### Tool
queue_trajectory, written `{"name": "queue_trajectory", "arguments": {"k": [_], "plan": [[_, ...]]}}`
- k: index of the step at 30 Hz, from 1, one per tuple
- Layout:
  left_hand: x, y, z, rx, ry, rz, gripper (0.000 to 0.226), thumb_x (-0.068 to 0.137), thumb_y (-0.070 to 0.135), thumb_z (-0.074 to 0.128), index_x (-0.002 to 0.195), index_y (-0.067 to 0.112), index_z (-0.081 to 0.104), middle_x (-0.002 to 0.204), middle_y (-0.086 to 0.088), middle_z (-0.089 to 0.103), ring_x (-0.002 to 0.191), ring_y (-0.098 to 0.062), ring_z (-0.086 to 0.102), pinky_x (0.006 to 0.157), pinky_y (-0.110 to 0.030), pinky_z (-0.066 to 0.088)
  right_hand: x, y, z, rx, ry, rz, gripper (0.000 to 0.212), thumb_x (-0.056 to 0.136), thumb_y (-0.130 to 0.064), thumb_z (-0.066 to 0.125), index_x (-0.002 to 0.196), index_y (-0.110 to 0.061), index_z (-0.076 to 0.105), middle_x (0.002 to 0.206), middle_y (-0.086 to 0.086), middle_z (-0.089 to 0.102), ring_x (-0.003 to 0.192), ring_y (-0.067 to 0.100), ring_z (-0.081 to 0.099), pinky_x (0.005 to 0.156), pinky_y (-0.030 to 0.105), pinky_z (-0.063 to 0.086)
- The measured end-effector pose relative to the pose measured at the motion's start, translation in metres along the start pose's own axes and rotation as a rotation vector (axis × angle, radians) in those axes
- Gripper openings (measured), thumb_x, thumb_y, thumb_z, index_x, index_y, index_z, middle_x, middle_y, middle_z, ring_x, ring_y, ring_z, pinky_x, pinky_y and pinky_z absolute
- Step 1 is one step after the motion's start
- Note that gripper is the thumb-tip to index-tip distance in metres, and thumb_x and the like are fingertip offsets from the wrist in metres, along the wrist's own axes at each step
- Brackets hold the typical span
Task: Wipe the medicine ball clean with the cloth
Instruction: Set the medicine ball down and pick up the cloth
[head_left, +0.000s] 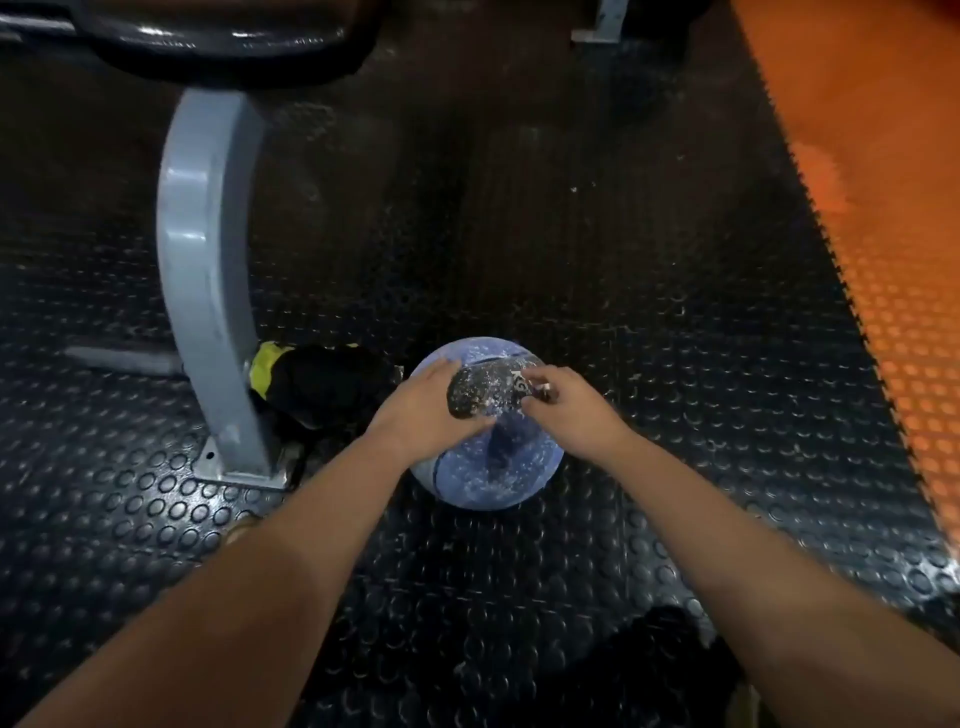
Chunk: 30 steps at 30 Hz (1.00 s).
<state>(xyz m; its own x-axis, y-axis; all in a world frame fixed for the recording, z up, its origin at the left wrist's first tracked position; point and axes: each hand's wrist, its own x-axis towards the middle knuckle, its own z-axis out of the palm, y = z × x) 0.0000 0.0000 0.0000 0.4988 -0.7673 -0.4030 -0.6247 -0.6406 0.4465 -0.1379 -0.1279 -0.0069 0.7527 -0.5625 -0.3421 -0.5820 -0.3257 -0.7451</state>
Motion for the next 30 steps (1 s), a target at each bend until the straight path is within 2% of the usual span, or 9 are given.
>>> {"name": "queue_trajectory", "arguments": {"k": [3,6,11,16,21,24,27,29,30], "plan": [[-0.008,0.001,0.011,0.063,0.033,-0.005,0.099,0.082,0.052,0.069,0.155,0.018,0.012,0.163,0.003,0.010,0.147,-0.019,0.018,0.119,-0.033,0.019,-0.004,0.002,0.004,0.075,0.069,0.036,0.038,0.095,-0.023,0.054,0.132,-0.022,0.051,0.125,-0.003,0.046,0.101,0.010,0.049,0.083,0.020,0.036],[-0.021,0.004,0.026,0.100,0.045,-0.032,0.098,0.086,0.045,0.068,0.155,0.016,0.005,0.163,0.000,0.003,0.148,-0.022,0.013,0.119,-0.033,0.018,-0.012,0.000,0.015,0.094,0.192,0.146,0.041,0.091,-0.034,0.057,0.130,-0.024,0.051,0.128,0.002,0.040,0.117,0.019,0.047,0.095,0.031,0.038],[-0.052,0.010,0.044,0.068,0.068,-0.069,0.090,0.093,0.029,0.062,0.155,0.013,-0.002,0.163,-0.002,-0.006,0.149,-0.023,0.008,0.116,-0.031,0.021,-0.023,-0.009,0.029,0.037,0.142,0.347,0.089,0.078,-0.066,0.060,0.147,-0.022,0.025,0.147,0.008,0.021,0.135,0.030,0.028,0.106,0.042,0.031],[-0.079,0.007,0.059,0.021,0.064,-0.076,0.089,0.091,0.013,0.057,0.155,0.011,-0.004,0.162,-0.004,-0.012,0.150,-0.024,0.005,0.115,-0.029,0.021,-0.031,-0.016,0.053,0.144,0.080,0.389,0.114,0.070,-0.071,0.065,0.153,-0.018,0.006,0.157,0.011,0.004,0.143,0.030,0.015,0.113,0.041,0.023],[-0.119,0.008,0.090,0.016,0.039,-0.084,0.097,0.095,0.038,0.056,0.152,0.010,-0.016,0.160,-0.006,-0.021,0.150,-0.025,-0.004,0.118,-0.031,0.015,-0.050,-0.007,0.071,0.041,0.155,0.295,0.118,0.066,-0.063,0.074,0.151,-0.014,0.009,0.156,0.009,0.007,0.144,0.026,0.012,0.116,0.042,0.024],[-0.141,0.010,0.112,0.060,0.028,-0.087,0.094,0.096,0.047,0.050,0.152,0.012,-0.017,0.159,-0.008,-0.024,0.150,-0.024,-0.001,0.118,-0.029,0.016,-0.060,0.004,0.076,0.017,0.139,0.212,0.117,0.065,-0.058,0.077,0.151,-0.016,0.010,0.156,0.004,0.005,0.144,0.021,0.014,0.116,0.039,0.024],[-0.155,0.007,0.122,0.050,0.031,-0.063,0.077,0.099,0.045,0.044,0.155,0.021,-0.002,0.162,-0.004,-0.013,0.148,-0.022,0.014,0.115,-0.027,0.023,-0.066,0.012,0.070,-0.019,0.046,0.107,0.114,0.066,-0.053,0.079,0.151,-0.020,0.011,0.157,-0.002,0.001,0.145,0.017,0.011,0.116,0.036,0.022],[-0.160,-0.001,0.117,-0.001,0.124,-0.044,0.061,0.099,0.040,0.046,0.153,0.027,0.021,0.157,0.003,0.018,0.137,-0.014,0.036,0.109,-0.026,0.032,-0.067,0.016,0.067,-0.052,-0.006,0.052,0.114,0.067,-0.051,0.081,0.152,-0.020,0.010,0.157,-0.005,-0.001,0.145,0.015,0.008,0.117,0.035,0.019],[-0.161,-0.006,0.112,-0.039,0.208,-0.047,0.051,0.098,0.038,0.048,0.146,0.027,0.035,0.144,0.009,0.036,0.124,-0.009,0.046,0.105,-0.026,0.037,-0.069,0.018,0.066,-0.063,-0.026,0.030,0.115,0.066,-0.049,0.081,0.152,-0.020,0.010,0.157,-0.006,-0.001,0.145,0.015,0.007,0.118,0.035,0.018]]}}
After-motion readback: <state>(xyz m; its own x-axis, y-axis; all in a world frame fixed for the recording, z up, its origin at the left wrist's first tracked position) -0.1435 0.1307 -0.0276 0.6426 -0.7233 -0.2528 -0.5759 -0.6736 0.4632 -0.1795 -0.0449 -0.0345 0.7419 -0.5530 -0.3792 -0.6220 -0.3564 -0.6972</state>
